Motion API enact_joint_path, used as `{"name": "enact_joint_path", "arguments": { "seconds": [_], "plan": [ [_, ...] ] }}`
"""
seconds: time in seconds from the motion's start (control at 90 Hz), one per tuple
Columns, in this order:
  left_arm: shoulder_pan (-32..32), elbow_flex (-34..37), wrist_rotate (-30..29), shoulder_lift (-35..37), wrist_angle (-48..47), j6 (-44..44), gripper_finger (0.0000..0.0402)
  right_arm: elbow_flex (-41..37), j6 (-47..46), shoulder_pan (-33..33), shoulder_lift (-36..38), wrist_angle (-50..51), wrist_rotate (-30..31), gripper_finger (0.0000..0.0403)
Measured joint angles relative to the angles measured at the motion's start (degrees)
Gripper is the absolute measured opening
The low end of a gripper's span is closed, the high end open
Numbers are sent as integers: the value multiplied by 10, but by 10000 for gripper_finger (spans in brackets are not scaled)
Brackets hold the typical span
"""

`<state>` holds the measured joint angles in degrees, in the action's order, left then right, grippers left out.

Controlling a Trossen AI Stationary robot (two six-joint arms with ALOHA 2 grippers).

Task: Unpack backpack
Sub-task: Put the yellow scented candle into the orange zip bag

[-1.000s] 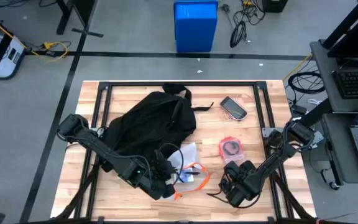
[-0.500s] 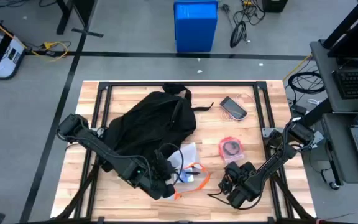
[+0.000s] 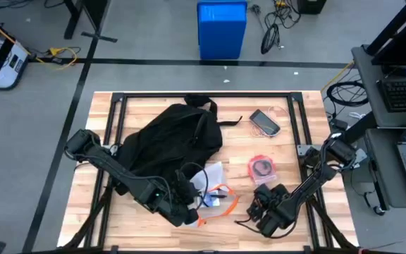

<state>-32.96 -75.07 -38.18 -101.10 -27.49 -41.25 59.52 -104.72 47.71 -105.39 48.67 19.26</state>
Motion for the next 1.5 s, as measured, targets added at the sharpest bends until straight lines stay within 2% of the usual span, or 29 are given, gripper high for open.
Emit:
{"name": "enact_joint_path", "arguments": {
  "seconds": [0.267,0.522,0.733,1.044,1.178,1.378,1.5],
  "plan": [
    [0,0,0,0,0,0,0,54,62,0,-3,-1,12,279],
    [0,0,0,0,0,0,0,103,124,-8,-2,-24,92,280],
    [0,0,0,0,0,0,0,130,261,-50,0,-126,156,280],
    [0,0,0,0,0,0,0,130,483,-151,0,-287,150,281],
    [0,0,-5,0,0,0,0,130,514,-184,-3,-311,112,281],
    [2,1,-26,0,0,9,0,130,516,-195,-19,-321,75,281],
    [6,1,-26,0,1,16,0,130,529,-206,-32,-350,77,285]
  ]
}}
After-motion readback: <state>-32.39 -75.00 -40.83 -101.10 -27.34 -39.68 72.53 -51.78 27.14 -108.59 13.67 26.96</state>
